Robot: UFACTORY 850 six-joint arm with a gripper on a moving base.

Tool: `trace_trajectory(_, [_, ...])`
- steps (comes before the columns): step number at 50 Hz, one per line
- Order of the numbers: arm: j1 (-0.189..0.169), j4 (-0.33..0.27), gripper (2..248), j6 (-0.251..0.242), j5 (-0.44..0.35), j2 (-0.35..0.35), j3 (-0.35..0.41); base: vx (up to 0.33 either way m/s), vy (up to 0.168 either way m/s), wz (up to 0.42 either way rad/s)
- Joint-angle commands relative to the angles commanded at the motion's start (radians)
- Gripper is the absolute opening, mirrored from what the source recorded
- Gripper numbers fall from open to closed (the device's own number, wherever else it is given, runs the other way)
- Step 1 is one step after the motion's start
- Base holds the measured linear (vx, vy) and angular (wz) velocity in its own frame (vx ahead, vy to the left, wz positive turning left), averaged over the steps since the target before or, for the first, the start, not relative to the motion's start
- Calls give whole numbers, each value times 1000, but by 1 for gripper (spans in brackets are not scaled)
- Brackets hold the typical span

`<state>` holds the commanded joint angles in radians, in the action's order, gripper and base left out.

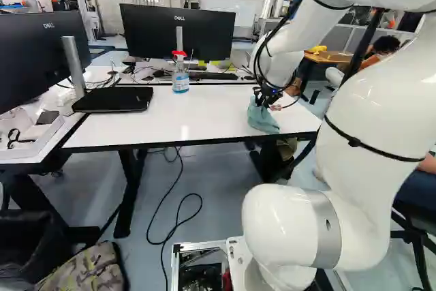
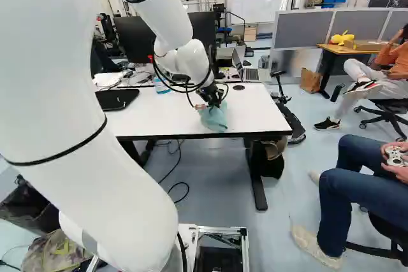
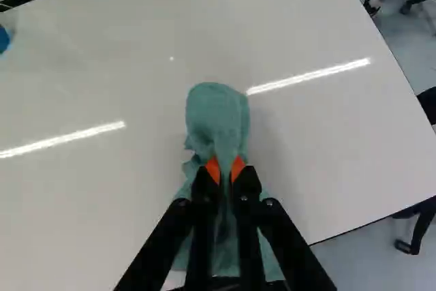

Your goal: Clean the table with the green towel

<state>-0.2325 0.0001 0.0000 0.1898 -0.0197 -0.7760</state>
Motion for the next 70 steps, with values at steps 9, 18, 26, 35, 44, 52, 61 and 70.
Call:
trace_trajectory(9, [31, 4, 38, 0, 38, 13, -11, 0, 0, 0])
trace_trajectory(18, [64, 6, 38, 0, 77, 19, -30, 0, 0, 0])
trace_trajectory(26, [94, 6, 38, 0, 110, 21, -51, 0, 0, 0])
trace_trajectory(35, [126, 6, 38, 0, 134, 20, -76, 0, 0, 0])
trace_trajectory(44, [157, 6, 38, 0, 135, 16, -105, 0, 0, 0])
trace_trajectory(52, [183, 6, 38, 0, 135, 10, -128, 0, 0, 0])
trace_trajectory(61, [213, 6, 38, 0, 135, -14, -152, 0, 0, 0])
trace_trajectory(70, [243, 6, 38, 0, 135, -37, -177, 0, 0, 0])
